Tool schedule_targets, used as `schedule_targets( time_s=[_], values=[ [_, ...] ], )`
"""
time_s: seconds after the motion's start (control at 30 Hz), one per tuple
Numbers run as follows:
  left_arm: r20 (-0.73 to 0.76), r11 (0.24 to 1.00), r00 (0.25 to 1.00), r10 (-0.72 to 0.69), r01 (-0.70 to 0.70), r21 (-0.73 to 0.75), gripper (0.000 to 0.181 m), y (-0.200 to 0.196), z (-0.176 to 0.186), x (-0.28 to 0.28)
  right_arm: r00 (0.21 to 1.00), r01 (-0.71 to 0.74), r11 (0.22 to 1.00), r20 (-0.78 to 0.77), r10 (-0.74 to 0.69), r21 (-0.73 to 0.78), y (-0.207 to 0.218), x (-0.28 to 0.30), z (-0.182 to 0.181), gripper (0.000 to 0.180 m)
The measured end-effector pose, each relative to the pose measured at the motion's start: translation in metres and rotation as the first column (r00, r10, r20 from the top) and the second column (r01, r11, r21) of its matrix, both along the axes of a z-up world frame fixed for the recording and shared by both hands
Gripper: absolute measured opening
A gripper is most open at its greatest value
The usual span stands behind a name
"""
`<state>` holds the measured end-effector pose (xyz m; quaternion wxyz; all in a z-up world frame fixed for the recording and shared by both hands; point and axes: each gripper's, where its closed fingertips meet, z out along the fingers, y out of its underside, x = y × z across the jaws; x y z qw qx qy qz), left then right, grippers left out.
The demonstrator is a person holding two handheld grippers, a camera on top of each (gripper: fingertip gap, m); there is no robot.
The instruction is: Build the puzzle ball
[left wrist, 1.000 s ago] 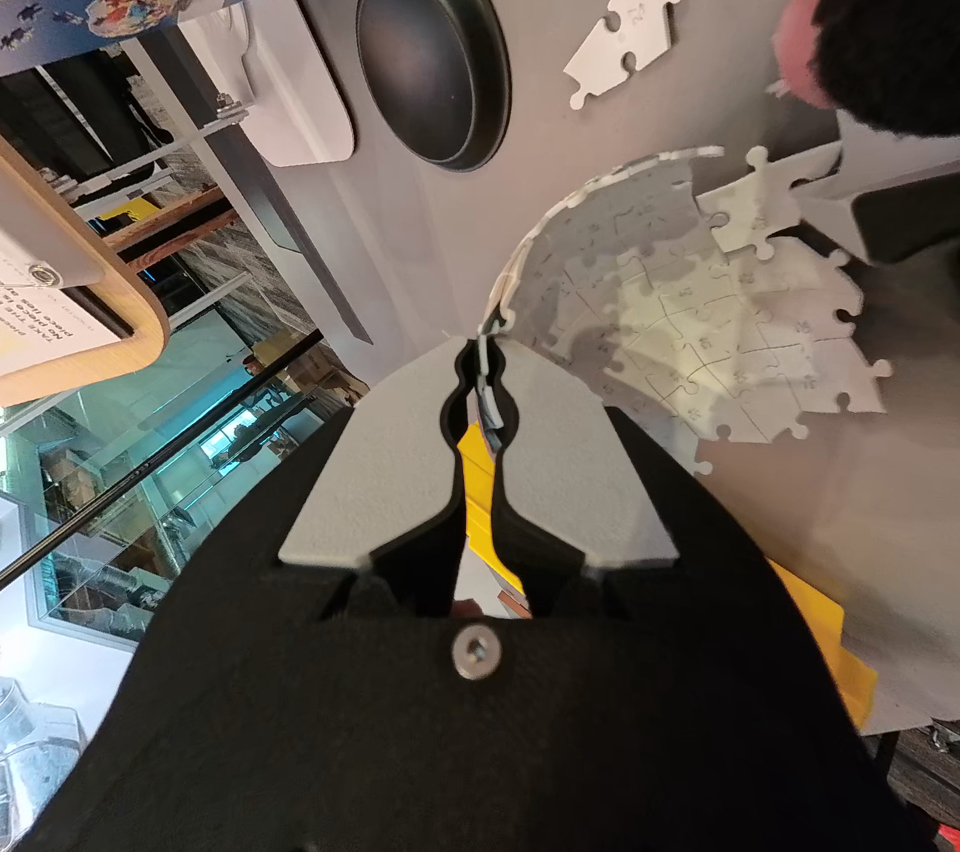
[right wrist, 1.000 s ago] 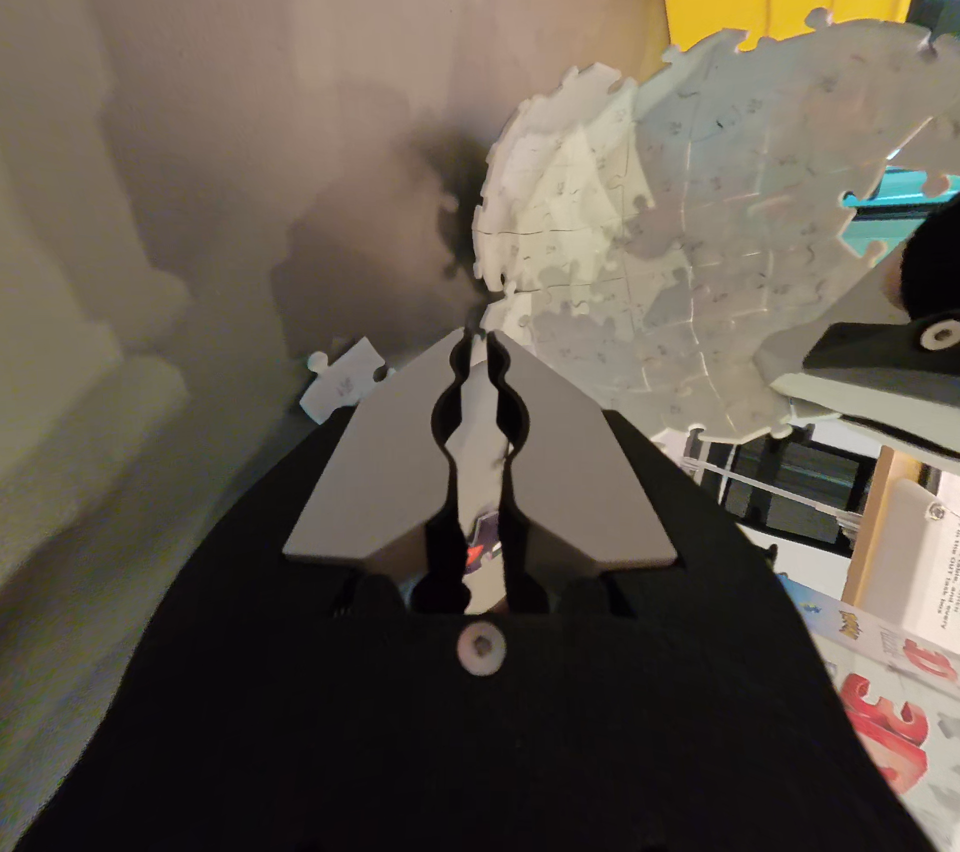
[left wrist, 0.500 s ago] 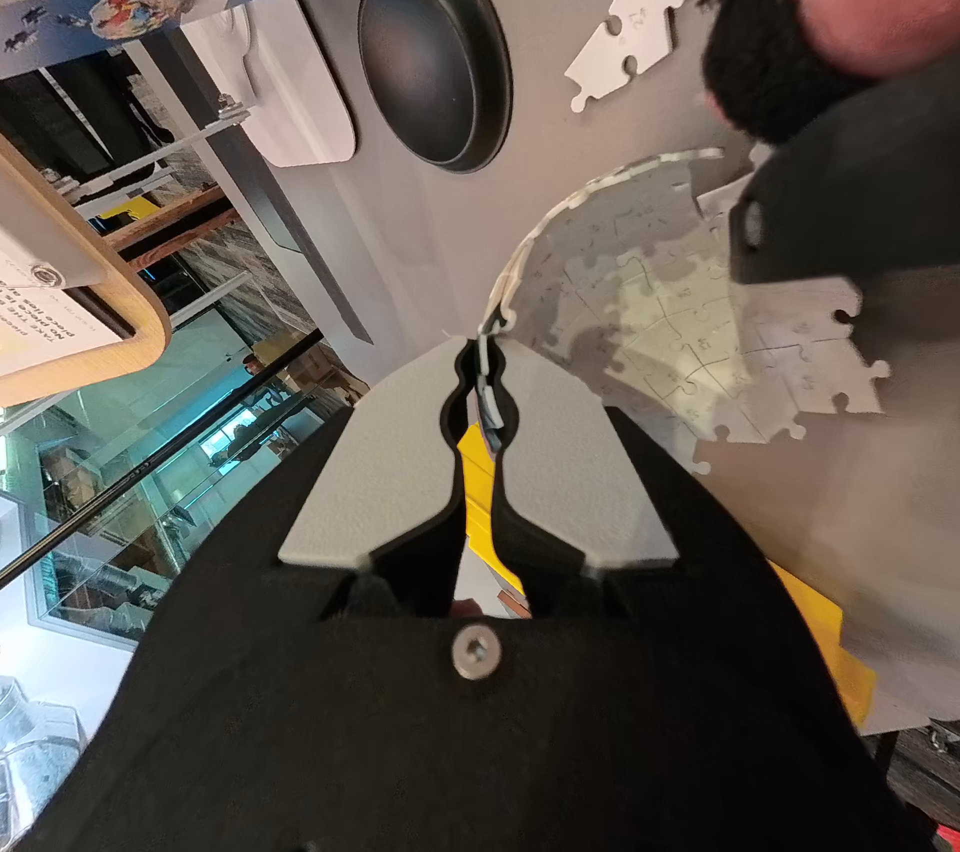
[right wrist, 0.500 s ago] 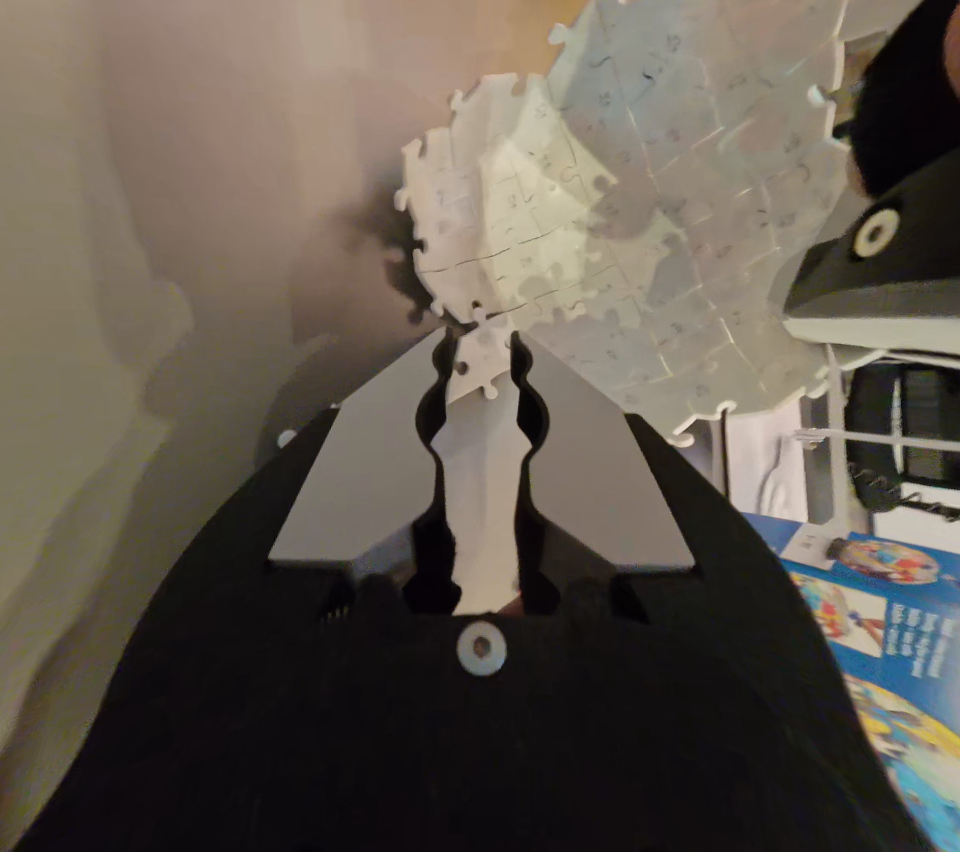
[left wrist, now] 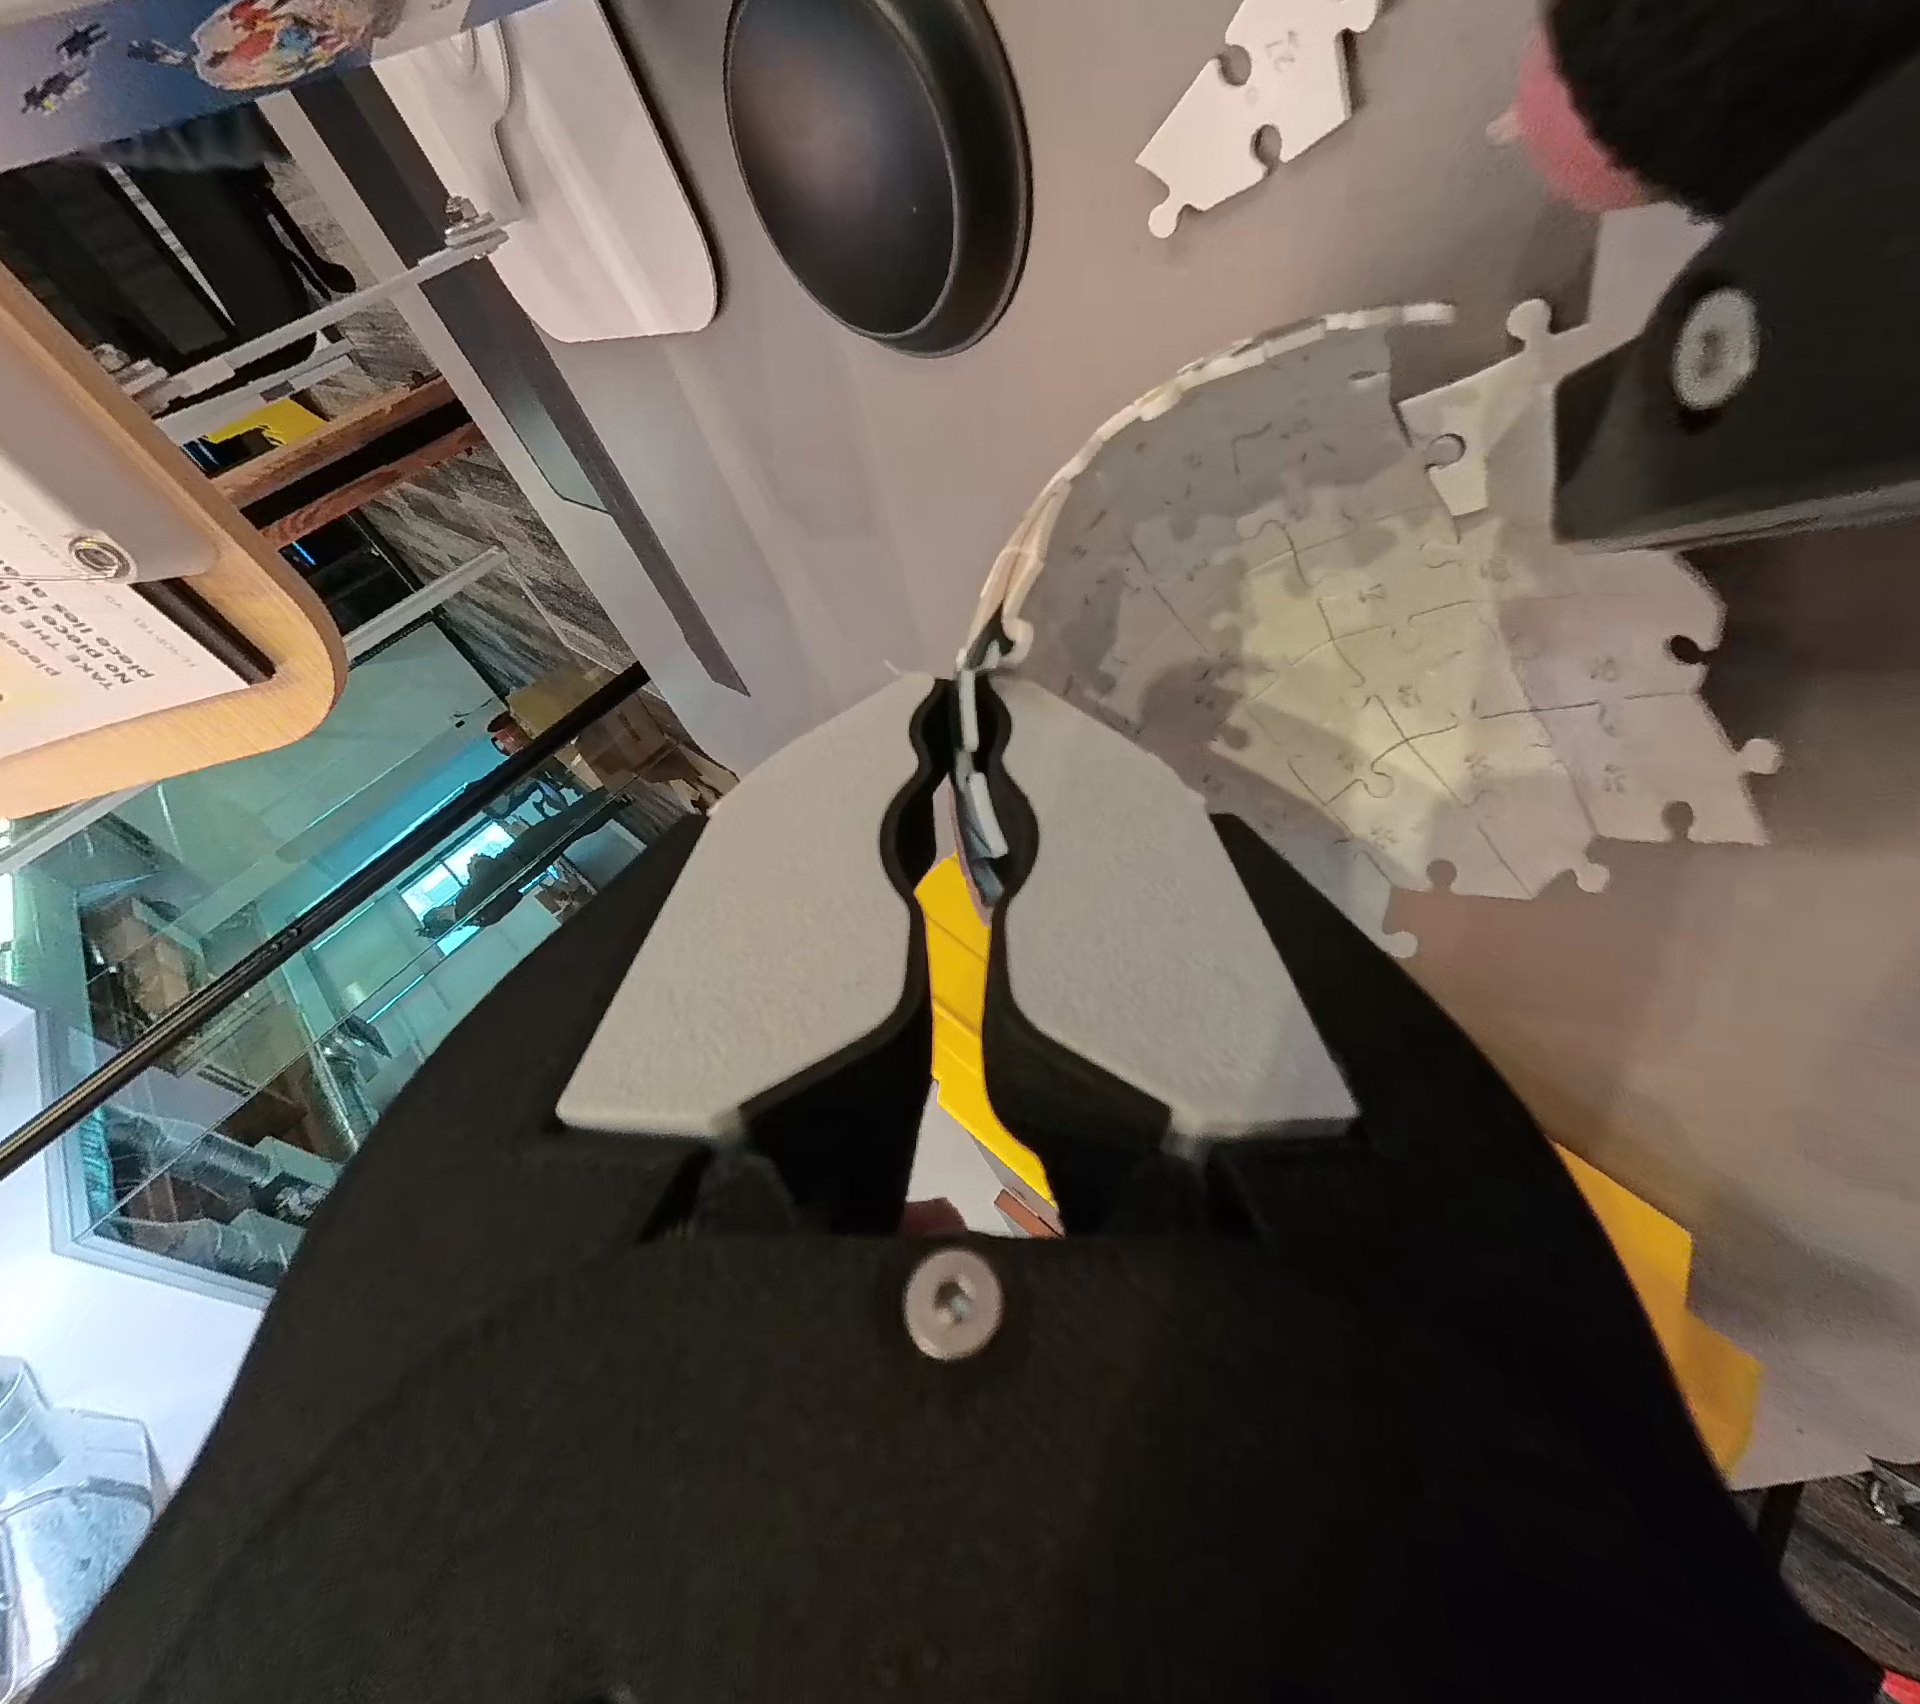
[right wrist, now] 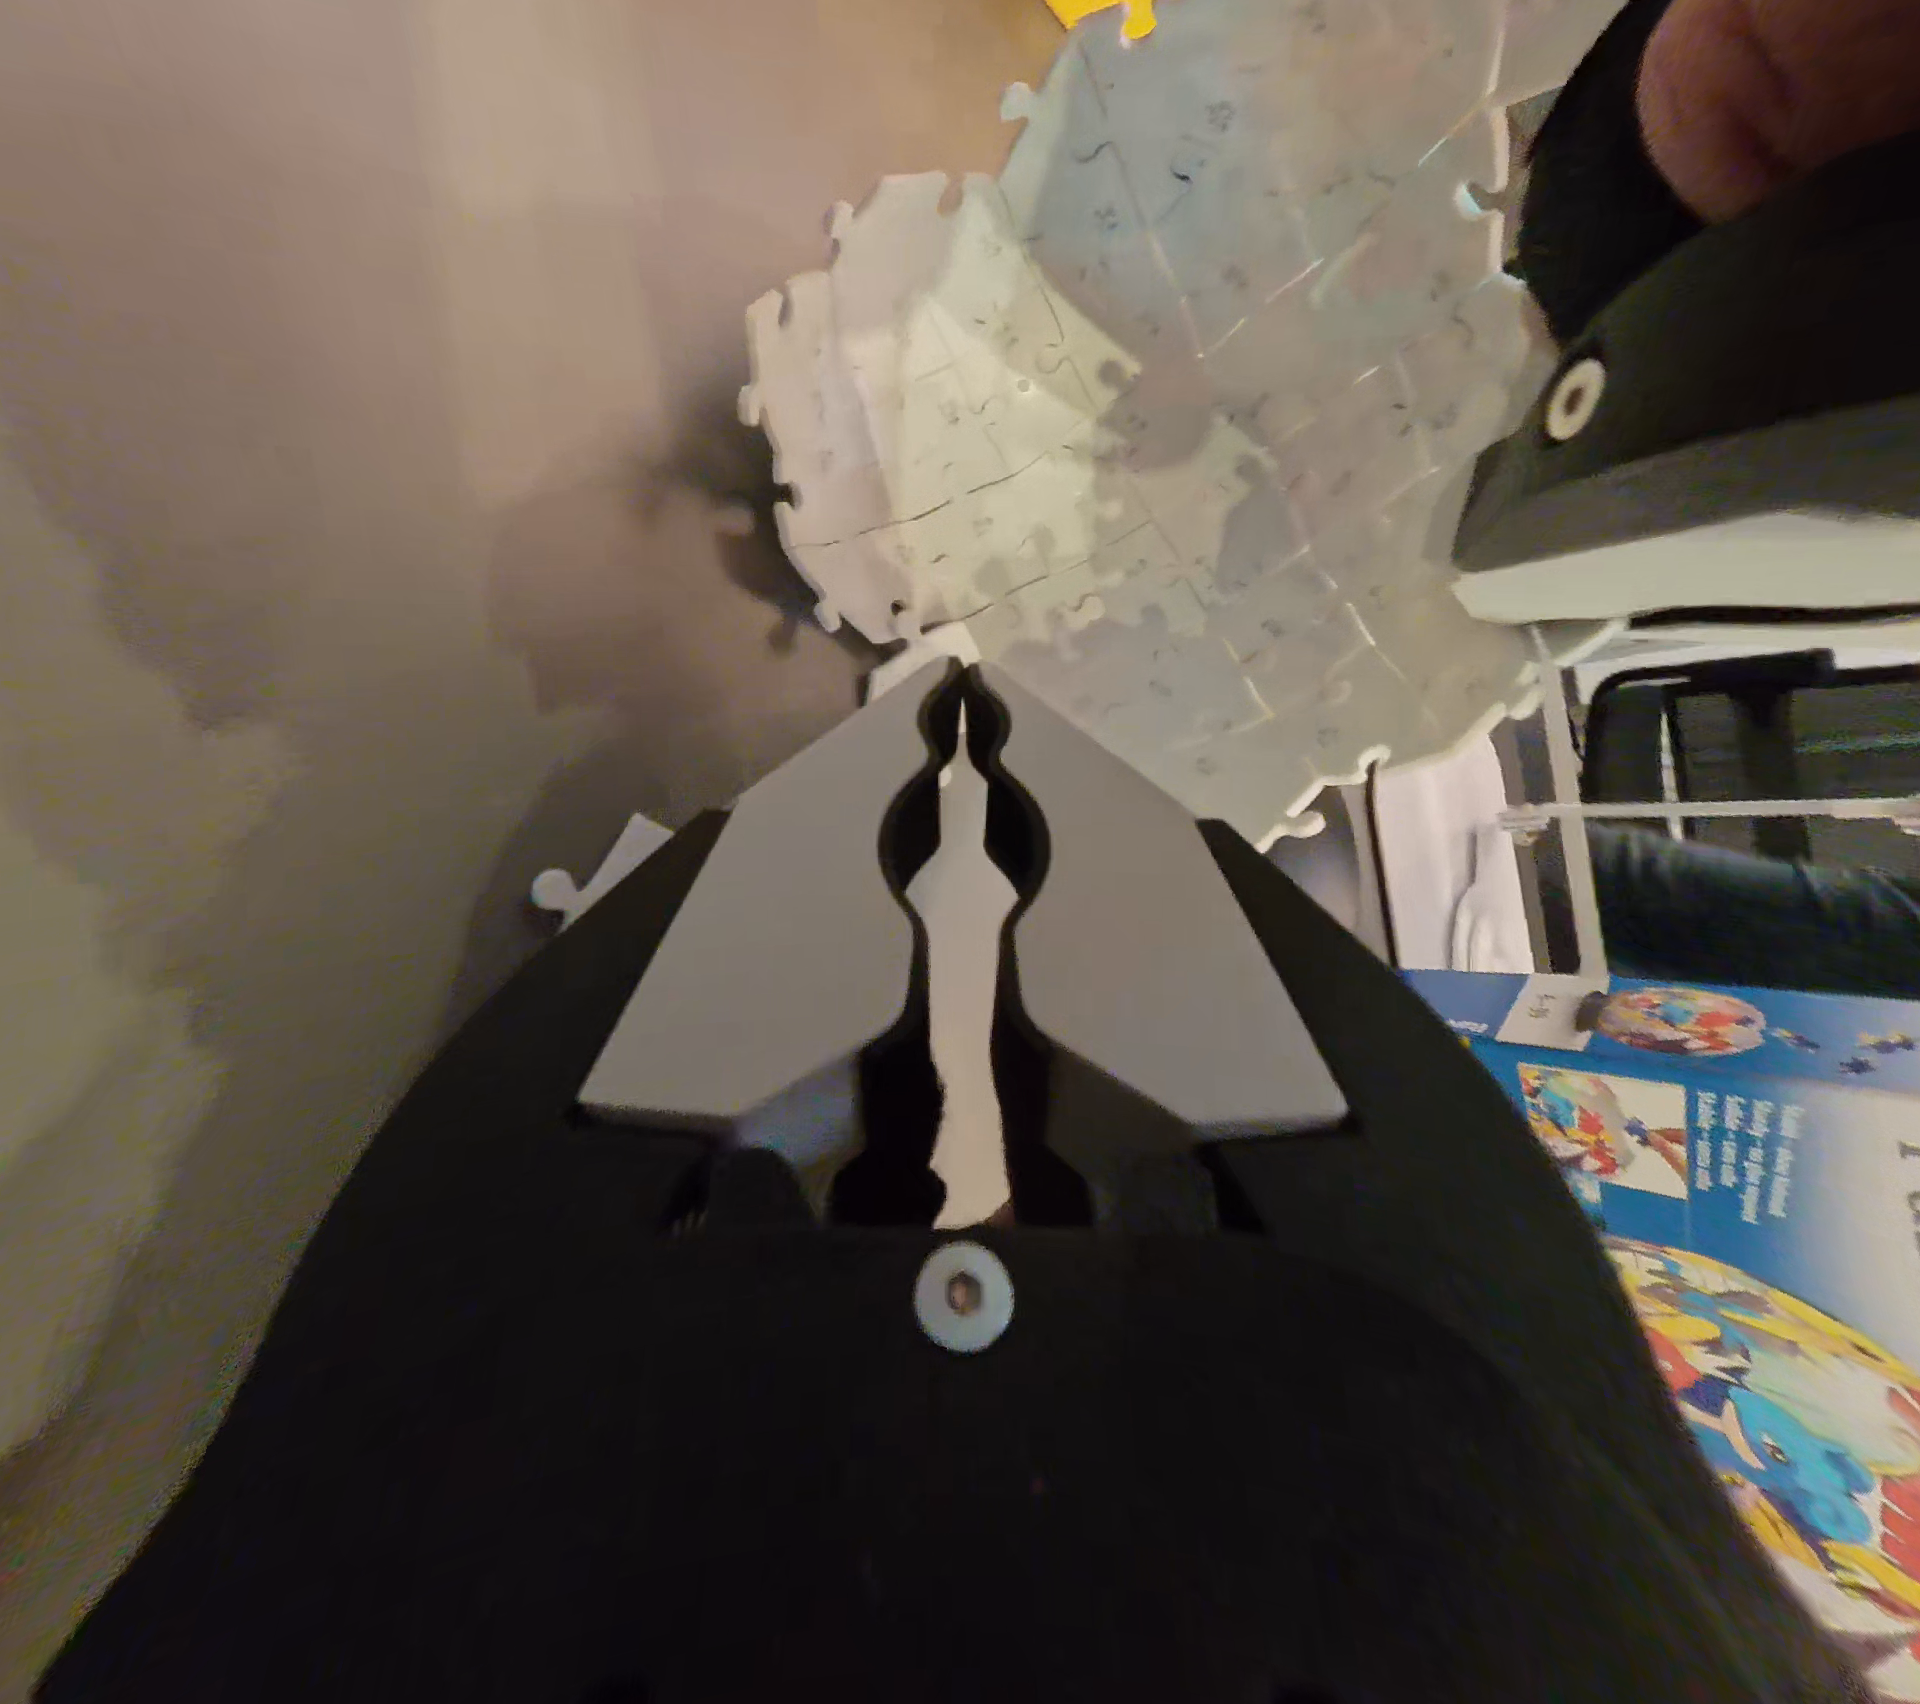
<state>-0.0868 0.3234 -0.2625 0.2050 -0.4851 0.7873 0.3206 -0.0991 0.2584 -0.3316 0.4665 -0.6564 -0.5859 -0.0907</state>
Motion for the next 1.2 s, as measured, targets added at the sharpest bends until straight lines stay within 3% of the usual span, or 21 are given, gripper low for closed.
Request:
schedule_targets(
  time_s=[1.2],
  values=[
    [0.025,0.998,0.999,0.031,-0.029,-0.056,0.009,-0.006,0.007,0.003,0.984,0.034,0.999,0.174,-0.034,0.002,0.017,-0.005,-0.015,0.0]
  ],
)
